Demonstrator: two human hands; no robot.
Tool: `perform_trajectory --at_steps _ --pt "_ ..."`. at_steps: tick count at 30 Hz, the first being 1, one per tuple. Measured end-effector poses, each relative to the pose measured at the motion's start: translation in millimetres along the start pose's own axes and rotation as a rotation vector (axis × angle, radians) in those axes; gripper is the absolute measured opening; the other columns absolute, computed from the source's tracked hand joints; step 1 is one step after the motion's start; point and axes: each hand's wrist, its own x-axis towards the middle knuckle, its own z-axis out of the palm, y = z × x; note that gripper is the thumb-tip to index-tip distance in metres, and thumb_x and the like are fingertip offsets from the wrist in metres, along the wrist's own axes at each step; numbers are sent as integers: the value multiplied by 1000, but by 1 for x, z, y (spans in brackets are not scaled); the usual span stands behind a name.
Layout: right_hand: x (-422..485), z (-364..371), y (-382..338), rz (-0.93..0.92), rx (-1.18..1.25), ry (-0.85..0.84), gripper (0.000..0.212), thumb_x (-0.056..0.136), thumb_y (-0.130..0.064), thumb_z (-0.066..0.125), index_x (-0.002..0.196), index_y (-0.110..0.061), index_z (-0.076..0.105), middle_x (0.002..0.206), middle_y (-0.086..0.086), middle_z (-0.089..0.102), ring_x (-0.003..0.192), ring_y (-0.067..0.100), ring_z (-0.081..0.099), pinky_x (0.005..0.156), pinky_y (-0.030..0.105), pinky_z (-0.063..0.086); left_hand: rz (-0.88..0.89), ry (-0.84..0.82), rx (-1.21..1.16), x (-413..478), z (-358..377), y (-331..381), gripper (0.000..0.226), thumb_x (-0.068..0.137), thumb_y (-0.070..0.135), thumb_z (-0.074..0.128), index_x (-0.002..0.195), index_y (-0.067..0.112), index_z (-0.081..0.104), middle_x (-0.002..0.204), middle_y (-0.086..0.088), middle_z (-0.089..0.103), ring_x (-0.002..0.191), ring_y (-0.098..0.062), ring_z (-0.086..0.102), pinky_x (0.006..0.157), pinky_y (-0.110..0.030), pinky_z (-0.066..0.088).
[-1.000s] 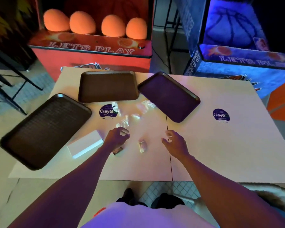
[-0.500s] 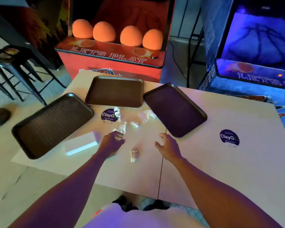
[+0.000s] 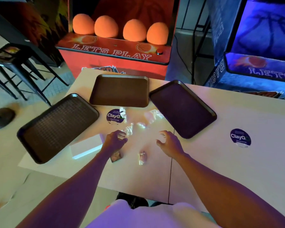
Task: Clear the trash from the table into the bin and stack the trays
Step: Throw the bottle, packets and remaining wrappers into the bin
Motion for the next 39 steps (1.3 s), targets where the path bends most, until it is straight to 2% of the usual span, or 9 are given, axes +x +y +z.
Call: perform_trajectory --at_steps 2,3,7,12,16,22,29,34,39 --pt "2 10 -9 19 -18 -23 49 92 -38 69 137 -21 58 135 -1 62 123 18 62 101 30 49 15 7 36 10 -9 -5 25 92 24 77 115 15 74 109 0 77 87 -8 69 75 5 34" --pt "4 14 -13 25 -24 -27 49 92 -38 70 136 -21 58 135 -1 62 123 18 62 101 30 50 24 6 46 16 -14 -7 26 92 23 77 115 14 74 109 0 77 86 -9 70 72 6 34" --pt "20 28 -30 52 -43 -16 49 91 -38 71 136 -21 59 135 0 63 121 19 64 99 33 53 44 -45 74 49 -26 -18 29 91 23 76 117 14 74 113 -2 78 96 -15 74 84 -19 51" --pt "41 31 -42 129 -57 12 52 90 -39 71 137 -22 58 137 -1 61 123 18 62 102 36 53 114 -129 93 78 -23 -23 29 89 23 77 116 14 74 114 -2 78 99 -18 75 97 -34 57" --pt "55 32 -50 173 -59 9 54 90 -40 71 139 -21 57 140 -1 58 121 19 63 101 33 53 145 -202 172 95 -19 -24 33 89 27 76 120 20 71 120 1 75 105 -19 71 98 -40 56" --pt "87 40 -55 173 -116 -48 61 91 -41 70 145 -19 51 151 0 44 134 19 52 109 34 47 264 -150 442 124 -12 -20 77 80 43 83 147 27 48 151 -2 47 139 -26 45 104 -46 51" --pt "131 52 -59 173 -211 -101 73 87 -50 70 150 -26 43 164 2 27 146 25 35 112 40 45 359 -166 682 165 -13 -17 128 62 64 89 161 29 18 170 -10 10 155 -40 15 115 -58 37" --pt "161 57 -56 154 -257 -106 77 85 -54 70 152 -31 40 166 0 22 151 27 29 110 42 46 391 -254 800 188 -10 -19 141 63 70 85 165 30 -3 171 -12 -17 158 -40 -12 123 -59 20" --pt "186 62 -53 159 -314 -172 88 82 -63 71 156 -35 32 170 -2 7 157 27 16 112 46 46 392 -331 822 199 -12 -21 135 68 70 82 165 30 -3 171 -13 -17 159 -39 -12 124 -57 20"
